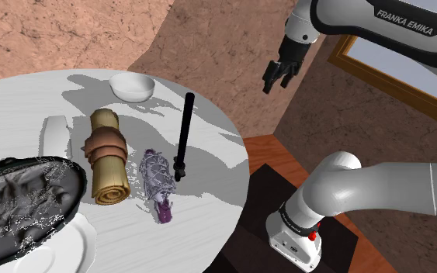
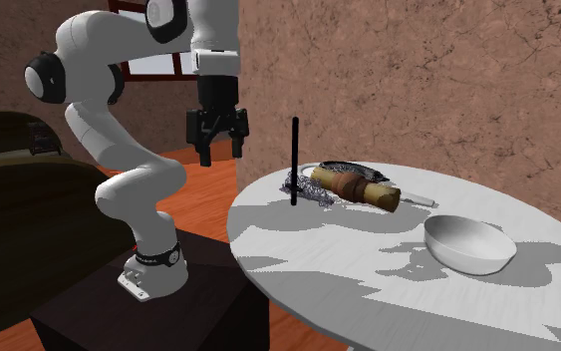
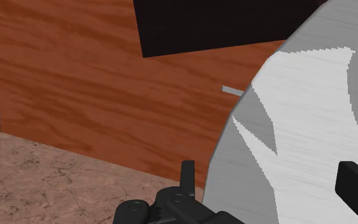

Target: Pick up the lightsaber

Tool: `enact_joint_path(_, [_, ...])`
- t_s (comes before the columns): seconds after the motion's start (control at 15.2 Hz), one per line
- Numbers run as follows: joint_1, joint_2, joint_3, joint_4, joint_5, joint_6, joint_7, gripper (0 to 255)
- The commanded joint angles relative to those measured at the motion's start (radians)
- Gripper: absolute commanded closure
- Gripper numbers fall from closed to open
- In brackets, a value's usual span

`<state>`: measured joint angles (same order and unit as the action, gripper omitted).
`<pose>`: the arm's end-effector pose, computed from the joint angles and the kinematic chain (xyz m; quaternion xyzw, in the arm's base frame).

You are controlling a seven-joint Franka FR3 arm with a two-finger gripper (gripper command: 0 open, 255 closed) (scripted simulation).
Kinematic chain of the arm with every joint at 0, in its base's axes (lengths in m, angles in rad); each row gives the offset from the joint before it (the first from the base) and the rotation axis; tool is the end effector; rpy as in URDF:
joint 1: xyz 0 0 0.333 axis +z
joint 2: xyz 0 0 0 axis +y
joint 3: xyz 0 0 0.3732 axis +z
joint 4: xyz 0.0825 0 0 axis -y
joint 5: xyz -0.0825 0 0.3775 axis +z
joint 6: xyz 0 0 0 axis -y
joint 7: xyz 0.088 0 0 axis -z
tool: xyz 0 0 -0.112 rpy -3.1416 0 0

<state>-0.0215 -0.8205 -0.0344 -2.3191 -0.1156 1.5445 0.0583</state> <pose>0.2457 -0.0322 0.6497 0.9972 -0.0547 0.0230 0.0450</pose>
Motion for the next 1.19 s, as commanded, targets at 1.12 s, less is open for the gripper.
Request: enact_joint_path(1.12, [0.102, 0.138, 0.333, 0.197, 0.241, 0.025, 0.353, 0])
